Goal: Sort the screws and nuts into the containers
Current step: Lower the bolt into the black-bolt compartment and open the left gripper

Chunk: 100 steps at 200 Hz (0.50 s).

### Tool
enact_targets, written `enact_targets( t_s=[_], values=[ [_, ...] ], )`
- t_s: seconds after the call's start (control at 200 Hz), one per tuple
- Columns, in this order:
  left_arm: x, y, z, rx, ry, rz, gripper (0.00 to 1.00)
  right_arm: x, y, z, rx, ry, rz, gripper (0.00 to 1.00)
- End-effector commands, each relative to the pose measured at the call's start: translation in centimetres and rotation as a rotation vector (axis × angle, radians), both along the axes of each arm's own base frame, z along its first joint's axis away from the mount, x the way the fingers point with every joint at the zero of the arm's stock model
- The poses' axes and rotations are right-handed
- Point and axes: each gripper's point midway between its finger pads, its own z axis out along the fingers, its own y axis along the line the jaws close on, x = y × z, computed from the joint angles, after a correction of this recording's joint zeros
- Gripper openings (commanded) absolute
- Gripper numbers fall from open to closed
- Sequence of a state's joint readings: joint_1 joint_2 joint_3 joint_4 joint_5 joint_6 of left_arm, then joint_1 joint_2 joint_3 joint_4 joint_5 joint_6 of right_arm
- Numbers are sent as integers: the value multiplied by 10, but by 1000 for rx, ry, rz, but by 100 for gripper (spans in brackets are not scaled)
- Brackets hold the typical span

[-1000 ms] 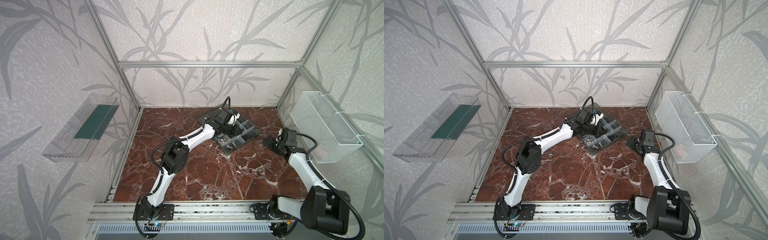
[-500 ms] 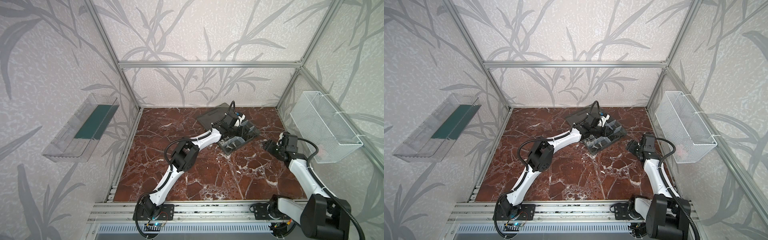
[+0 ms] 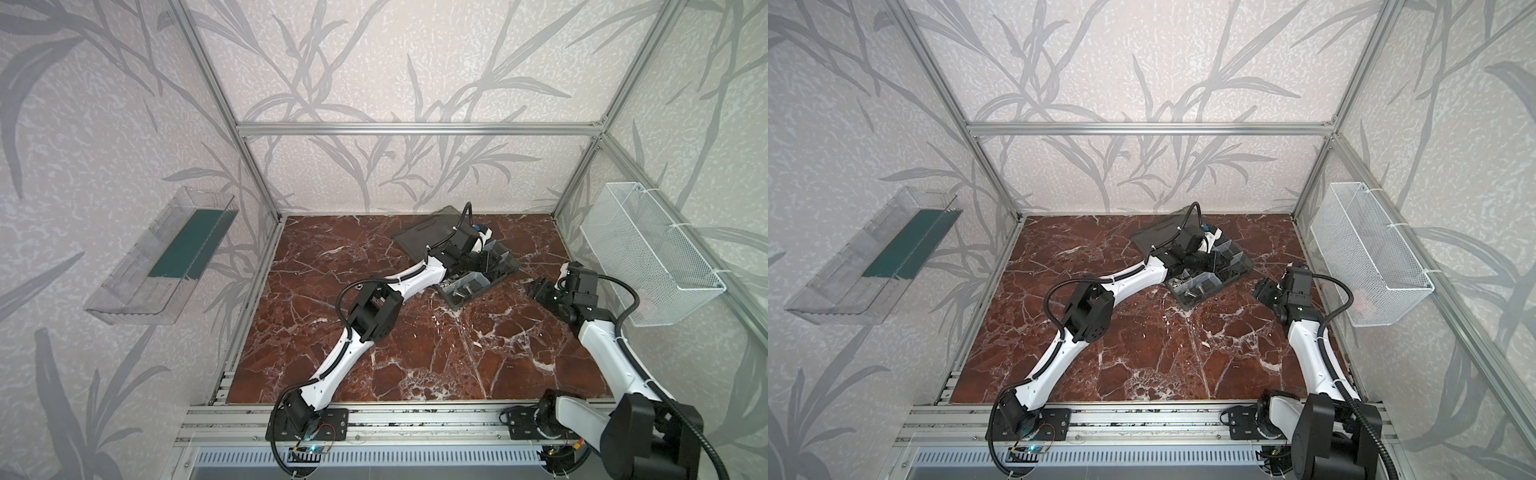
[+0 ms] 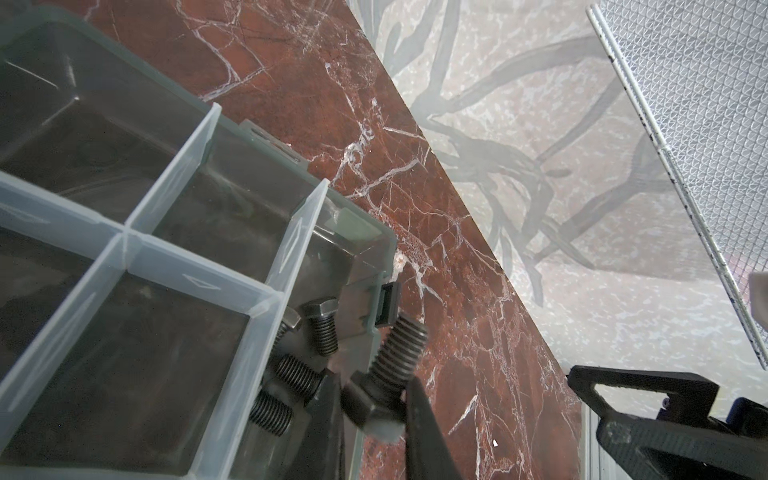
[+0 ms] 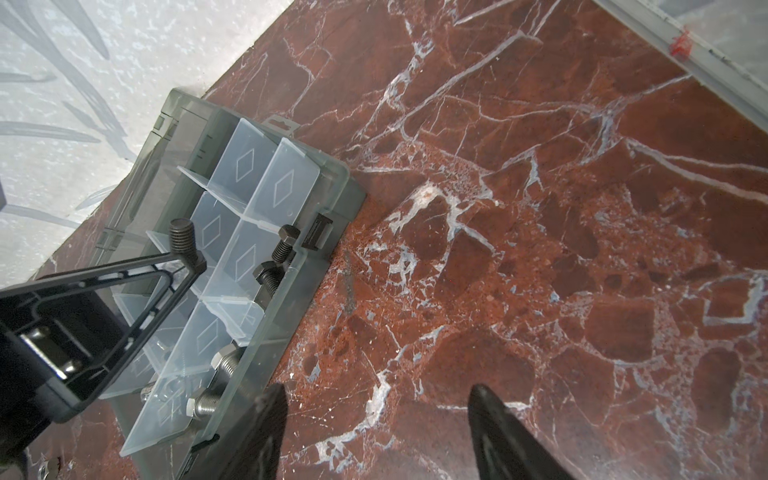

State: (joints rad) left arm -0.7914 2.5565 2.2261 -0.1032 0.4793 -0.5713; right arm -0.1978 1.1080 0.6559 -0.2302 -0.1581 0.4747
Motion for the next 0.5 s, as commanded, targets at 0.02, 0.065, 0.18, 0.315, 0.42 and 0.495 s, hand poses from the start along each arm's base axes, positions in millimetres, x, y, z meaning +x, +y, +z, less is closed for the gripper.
enact_targets(
  t_s=[0.02, 0.065, 0.18, 0.315, 0.42, 0.495],
  values=[
    [1, -5, -12, 15, 15, 4, 6, 2, 0, 4, -5, -31, 12, 70],
    [0, -6, -15, 17, 21, 3, 6, 2, 1, 3, -4, -31, 14, 70],
    [1, -5, -19, 23, 27, 6, 11, 3, 1, 2, 1, -33, 19, 70],
    [0, -4, -22, 32, 34, 8, 26, 4, 2, 2, 3, -37, 22, 70],
    [0, -3, -21, 38, 35, 9, 38, 5, 3, 1, 6, -38, 25, 70],
    [-1, -2, -21, 42, 36, 8, 51, 5, 3, 1, 8, -39, 30, 70]
  ],
)
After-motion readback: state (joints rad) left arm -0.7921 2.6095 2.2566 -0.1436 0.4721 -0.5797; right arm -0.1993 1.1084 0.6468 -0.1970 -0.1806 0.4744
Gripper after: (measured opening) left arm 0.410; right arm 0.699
